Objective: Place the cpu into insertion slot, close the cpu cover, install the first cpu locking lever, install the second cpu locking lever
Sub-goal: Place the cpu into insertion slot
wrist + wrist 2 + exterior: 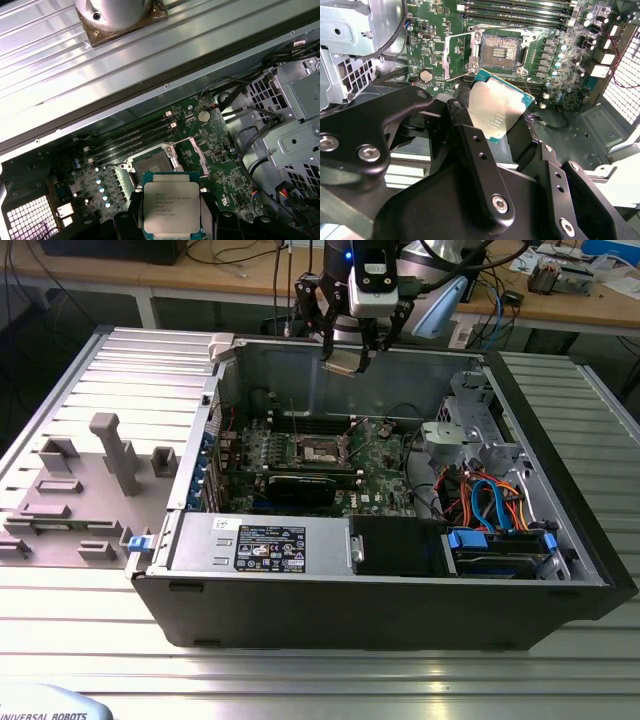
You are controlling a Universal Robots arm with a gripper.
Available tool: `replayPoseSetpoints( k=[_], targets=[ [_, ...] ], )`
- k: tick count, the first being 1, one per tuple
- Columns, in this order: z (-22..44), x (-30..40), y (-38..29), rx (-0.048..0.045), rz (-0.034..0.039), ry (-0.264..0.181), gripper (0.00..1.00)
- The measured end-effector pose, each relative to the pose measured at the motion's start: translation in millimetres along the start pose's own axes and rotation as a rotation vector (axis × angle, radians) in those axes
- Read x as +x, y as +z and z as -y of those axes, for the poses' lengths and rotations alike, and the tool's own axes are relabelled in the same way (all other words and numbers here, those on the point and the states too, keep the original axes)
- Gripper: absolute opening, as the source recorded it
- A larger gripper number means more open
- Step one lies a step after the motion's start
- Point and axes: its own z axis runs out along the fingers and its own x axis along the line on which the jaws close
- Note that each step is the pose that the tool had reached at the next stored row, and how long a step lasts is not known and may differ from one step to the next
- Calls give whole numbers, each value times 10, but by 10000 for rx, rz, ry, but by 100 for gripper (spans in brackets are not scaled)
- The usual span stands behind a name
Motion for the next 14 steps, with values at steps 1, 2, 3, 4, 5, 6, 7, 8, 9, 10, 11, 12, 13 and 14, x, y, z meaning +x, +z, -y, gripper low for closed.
replayPoseSetpoints(
  k=[1, 2, 3, 4, 5, 6, 7, 8, 9, 10, 11, 12, 13, 14],
  targets=[
    [0, 0, 0, 1, 1, 7, 54],
    [0, 0, 0, 0, 1, 10, 54],
    [0, 0, 0, 0, 1, 13, 54],
    [0, 0, 0, 0, 1, 21, 54],
    [0, 0, 0, 0, 3, 35, 54],
    [0, 0, 0, -1, 5, 55, 54],
    [0, 0, 0, -2, 10, 107, 54],
    [0, 0, 0, -3, 14, 156, 54],
    [0, 0, 0, -3, 17, 193, 54],
    [0, 0, 0, -5, 23, 255, 54],
    [0, 0, 0, -5, 27, 302, 54],
    [0, 0, 0, -7, 30, 343, 54],
    [0, 0, 0, -7, 34, 379, 54],
    [0, 0, 0, -6, 34, 382, 54]
  ],
)
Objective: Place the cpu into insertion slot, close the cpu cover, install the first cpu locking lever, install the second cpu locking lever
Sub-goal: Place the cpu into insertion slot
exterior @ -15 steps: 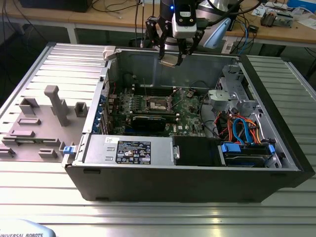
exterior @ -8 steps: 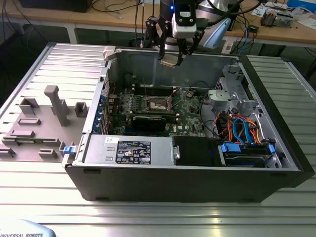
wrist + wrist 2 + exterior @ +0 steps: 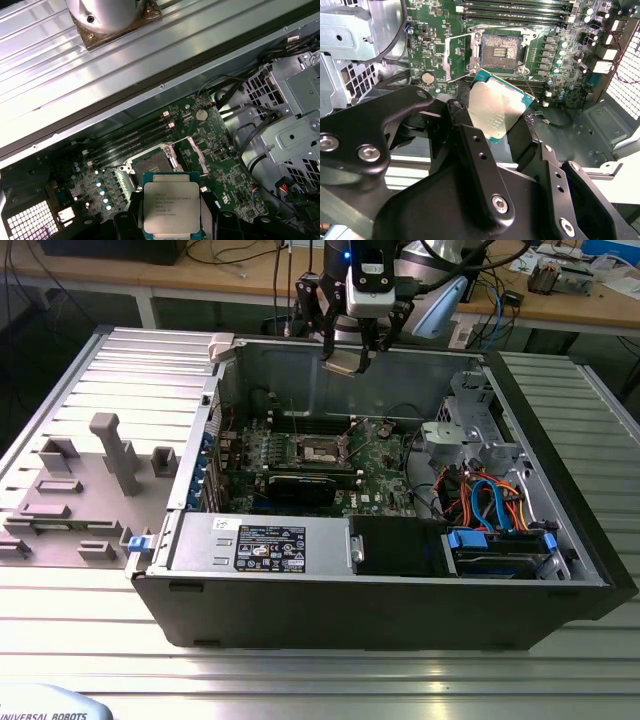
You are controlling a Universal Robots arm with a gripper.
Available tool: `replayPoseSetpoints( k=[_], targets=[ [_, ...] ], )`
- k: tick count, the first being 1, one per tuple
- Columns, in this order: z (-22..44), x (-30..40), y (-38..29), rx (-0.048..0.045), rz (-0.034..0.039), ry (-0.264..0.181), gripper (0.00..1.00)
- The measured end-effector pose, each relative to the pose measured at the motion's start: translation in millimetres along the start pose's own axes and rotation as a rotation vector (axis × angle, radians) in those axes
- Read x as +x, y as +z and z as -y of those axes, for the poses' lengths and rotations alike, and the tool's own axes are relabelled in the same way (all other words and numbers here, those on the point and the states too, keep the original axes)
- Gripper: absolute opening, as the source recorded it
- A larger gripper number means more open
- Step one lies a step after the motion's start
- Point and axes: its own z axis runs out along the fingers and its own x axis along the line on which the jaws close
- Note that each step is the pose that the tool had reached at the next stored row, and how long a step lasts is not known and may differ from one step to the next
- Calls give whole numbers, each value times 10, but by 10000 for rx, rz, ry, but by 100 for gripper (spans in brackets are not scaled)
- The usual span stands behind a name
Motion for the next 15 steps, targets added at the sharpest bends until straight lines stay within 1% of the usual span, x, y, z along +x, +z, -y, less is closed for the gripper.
replayPoseSetpoints(
  k=[10, 15],
  targets=[
    [0, 0, 0, -1, 1, 11, 54],
    [1, 3, 0, -3, 9, 102, 54]
  ],
)
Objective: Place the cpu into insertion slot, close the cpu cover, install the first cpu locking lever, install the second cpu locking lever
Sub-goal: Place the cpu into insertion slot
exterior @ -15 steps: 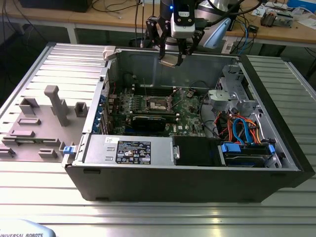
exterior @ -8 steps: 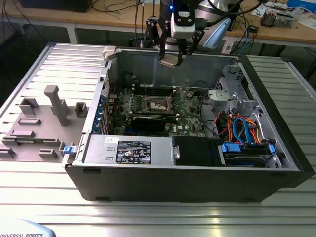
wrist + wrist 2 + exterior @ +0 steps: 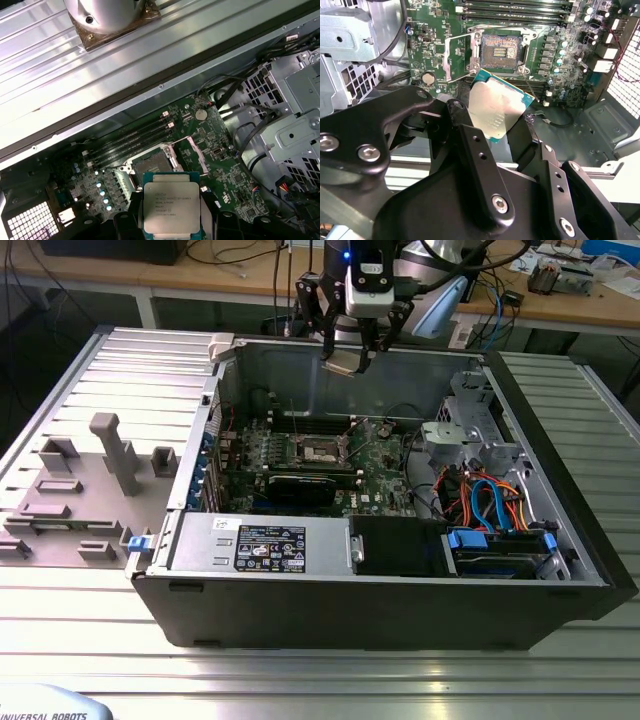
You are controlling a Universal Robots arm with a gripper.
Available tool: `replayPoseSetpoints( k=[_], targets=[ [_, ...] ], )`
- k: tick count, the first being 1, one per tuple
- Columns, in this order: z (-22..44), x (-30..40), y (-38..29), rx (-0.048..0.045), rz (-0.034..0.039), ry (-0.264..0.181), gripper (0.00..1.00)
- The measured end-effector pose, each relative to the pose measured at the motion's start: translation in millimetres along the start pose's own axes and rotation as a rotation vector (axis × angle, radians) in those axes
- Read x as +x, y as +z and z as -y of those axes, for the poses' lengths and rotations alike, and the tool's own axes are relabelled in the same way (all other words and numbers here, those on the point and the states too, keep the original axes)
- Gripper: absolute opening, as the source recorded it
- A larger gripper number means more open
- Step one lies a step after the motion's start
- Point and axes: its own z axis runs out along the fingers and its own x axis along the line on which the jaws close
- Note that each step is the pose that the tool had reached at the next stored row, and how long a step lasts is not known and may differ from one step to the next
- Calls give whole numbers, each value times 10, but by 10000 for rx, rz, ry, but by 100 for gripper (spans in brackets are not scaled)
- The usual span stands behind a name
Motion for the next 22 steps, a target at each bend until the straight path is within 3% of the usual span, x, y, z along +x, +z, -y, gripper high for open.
replayPoseSetpoints(
  k=[22],
  targets=[
    [1, 1, 0, -4, 20, 224, 54]
  ],
)
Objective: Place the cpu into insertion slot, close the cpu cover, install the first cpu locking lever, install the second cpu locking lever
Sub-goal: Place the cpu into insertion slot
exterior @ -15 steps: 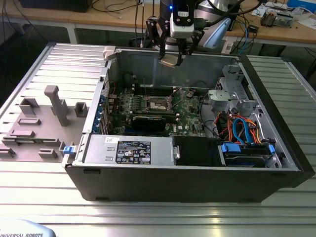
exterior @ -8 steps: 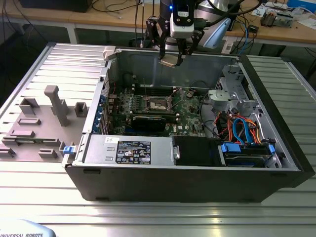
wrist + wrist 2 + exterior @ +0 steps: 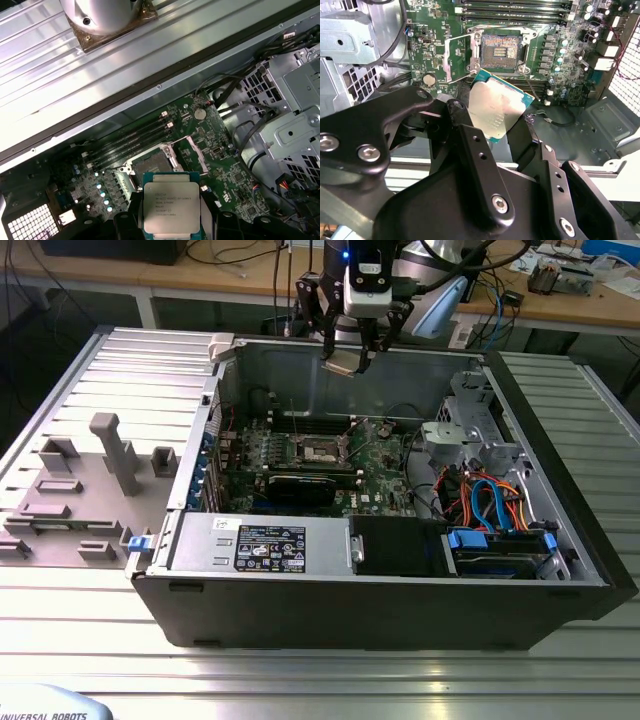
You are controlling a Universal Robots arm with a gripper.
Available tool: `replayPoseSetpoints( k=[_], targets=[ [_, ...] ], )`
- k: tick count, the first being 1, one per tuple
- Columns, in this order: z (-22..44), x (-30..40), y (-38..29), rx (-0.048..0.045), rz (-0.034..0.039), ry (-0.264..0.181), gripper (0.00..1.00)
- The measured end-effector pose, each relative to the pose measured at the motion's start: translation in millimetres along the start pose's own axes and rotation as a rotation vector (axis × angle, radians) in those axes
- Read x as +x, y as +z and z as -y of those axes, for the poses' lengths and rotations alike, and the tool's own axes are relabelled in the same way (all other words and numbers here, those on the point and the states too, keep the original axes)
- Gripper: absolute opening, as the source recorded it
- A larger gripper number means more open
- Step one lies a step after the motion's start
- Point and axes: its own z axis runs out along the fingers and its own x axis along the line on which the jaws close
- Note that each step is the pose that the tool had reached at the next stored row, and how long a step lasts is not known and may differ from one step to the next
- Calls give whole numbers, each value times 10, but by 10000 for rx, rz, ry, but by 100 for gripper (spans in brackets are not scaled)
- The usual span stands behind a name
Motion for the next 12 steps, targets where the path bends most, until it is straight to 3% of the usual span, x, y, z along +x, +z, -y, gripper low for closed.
replayPoseSetpoints(
  k=[12],
  targets=[
    [3, 6, 3, -24, 112, 1255, 54]
  ],
)
